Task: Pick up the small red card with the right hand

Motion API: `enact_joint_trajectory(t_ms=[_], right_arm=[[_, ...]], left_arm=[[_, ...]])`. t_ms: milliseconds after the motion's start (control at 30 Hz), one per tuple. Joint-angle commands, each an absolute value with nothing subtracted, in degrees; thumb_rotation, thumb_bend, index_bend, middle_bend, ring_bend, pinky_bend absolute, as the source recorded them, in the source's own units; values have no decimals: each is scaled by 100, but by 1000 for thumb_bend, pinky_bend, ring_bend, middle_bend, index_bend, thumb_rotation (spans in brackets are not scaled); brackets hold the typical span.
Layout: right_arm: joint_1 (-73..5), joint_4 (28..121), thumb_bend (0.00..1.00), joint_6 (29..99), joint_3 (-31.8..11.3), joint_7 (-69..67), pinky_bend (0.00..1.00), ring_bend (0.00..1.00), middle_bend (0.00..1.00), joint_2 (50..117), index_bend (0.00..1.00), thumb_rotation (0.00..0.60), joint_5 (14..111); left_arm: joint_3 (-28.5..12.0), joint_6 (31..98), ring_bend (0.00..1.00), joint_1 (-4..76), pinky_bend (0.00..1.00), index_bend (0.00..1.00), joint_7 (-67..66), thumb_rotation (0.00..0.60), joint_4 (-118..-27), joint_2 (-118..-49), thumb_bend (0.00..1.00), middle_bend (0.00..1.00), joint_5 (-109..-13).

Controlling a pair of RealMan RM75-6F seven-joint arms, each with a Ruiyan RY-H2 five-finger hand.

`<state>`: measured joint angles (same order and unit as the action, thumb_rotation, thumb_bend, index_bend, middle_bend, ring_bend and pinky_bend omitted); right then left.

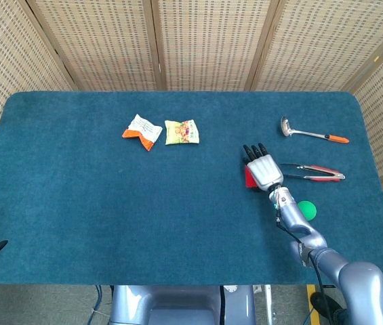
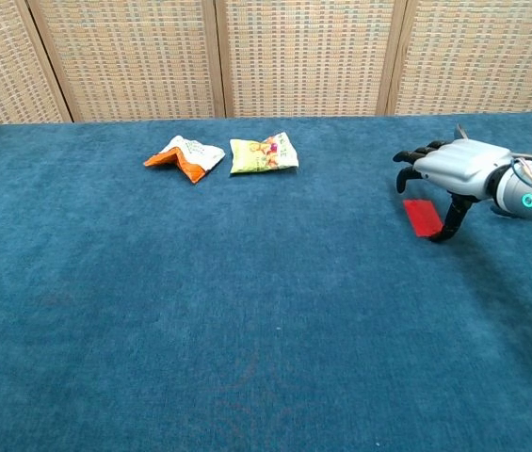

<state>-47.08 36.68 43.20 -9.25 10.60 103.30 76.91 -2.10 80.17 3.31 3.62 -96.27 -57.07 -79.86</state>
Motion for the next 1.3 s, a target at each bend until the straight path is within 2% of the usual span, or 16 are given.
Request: enact_joint_trajectory(t_ms=[33,433,700,833,1033,1300], right_arm=[[-4738,3595,326,4416,-1000,1037,0,0,0,10377,245,600,7651],[-4613,4214,315,4937,-1100,771,0,0,0,9981,245,600,7700],[-4450,5334,311,4640,-962,867,0,0,0,9286,231,600,7600],[-4378,5614,298,4580,-850,1024,0,0,0,9144,231,600,7577],[-4320,5482,260,4685,-766,1113,0,0,0,9330,289,600,7589],[-4338,4586,260,4929,-690,687,0,0,10,9863,353,600,7830]], left_arm=[[-209,8010,0,333,0,0,362,600,-9630,-5707,0,0,-7982],[-190,8014,0,335,0,0,322,600,-9650,-5711,0,0,-8001],[-181,8010,0,334,0,0,315,600,-9664,-5704,0,0,-8000],[-169,8018,0,329,0,0,307,600,-9675,-5700,0,0,-8018],[-156,8041,0,318,0,0,305,600,-9690,-5694,0,0,-8044],[-156,8028,0,323,0,0,302,600,-9692,-5696,0,0,-8028]])
